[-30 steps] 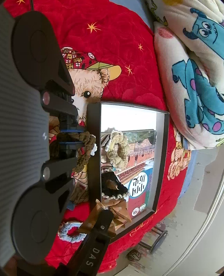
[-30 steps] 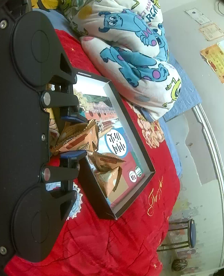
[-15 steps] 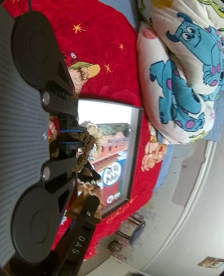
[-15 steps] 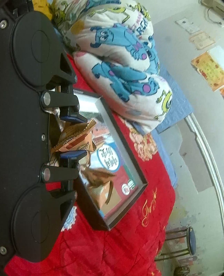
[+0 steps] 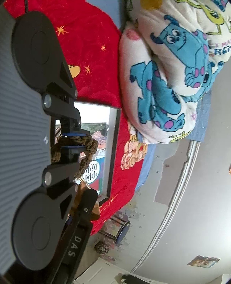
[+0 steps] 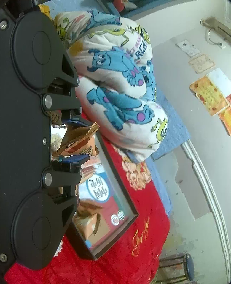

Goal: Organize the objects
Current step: 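Lift the scrunchie in the left gripper and candy in the right, then carry both held items over the box lid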

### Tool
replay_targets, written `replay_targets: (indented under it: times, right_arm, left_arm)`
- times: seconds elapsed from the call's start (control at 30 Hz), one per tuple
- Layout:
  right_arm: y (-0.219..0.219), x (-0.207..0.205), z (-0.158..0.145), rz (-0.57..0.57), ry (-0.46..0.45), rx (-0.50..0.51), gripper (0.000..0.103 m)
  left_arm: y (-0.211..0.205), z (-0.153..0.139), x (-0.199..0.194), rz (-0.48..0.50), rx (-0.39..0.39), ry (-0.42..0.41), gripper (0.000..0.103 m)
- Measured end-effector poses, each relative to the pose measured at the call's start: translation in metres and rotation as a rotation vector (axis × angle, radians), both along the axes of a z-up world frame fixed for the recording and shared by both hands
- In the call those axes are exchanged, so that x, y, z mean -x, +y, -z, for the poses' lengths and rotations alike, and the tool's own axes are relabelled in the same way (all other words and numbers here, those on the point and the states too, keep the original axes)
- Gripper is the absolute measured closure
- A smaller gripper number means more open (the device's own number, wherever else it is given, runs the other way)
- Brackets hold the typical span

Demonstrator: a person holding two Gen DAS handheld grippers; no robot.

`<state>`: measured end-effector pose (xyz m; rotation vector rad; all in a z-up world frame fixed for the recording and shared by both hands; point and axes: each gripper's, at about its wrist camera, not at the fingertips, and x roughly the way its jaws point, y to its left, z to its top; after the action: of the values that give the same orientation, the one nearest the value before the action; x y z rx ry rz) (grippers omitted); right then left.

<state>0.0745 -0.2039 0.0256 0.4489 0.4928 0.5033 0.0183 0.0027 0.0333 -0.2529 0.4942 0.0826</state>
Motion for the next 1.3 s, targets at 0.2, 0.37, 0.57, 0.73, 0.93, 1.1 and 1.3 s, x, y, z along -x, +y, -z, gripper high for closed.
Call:
replay_targets:
  times: [0.2, 0.37, 0.57, 0.73, 0.93, 1.1, 1.3]
  right_arm:
    - [0.001, -0.001, -0.01, -0.033, -0.044, -0.01, 0.071]
    - [0.001, -0.005, -0.016, -0.043, -0.064, 0.007, 0.071]
    - [-0.003, -0.01, -0.02, -0.034, -0.082, 0.033, 0.071]
    - [-0.008, -0.013, -0.023, -0.03, -0.096, 0.027, 0.071]
    - [-0.014, -0.018, -0.027, -0.035, -0.097, 0.01, 0.071]
    - [-0.02, -0.025, -0.029, -0.024, -0.091, -0.011, 0.071]
    - [-0.026, -0.036, -0.028, -0.001, -0.077, -0.027, 0.071]
  left_arm:
    - [0.001, -0.006, 0.003, -0.007, -0.02, -0.044, 0.09]
    - [0.003, -0.009, 0.002, 0.002, -0.026, -0.069, 0.09]
    - [0.007, -0.01, 0.0, -0.013, -0.034, -0.07, 0.09]
    - [0.01, -0.016, 0.002, -0.027, -0.046, -0.099, 0.091]
    - [0.015, -0.025, 0.004, -0.02, -0.013, -0.124, 0.09]
    - [0.015, -0.034, 0.001, -0.022, -0.015, -0.144, 0.09]
    - [0.011, -0.046, -0.011, -0.015, -0.056, -0.163, 0.091]
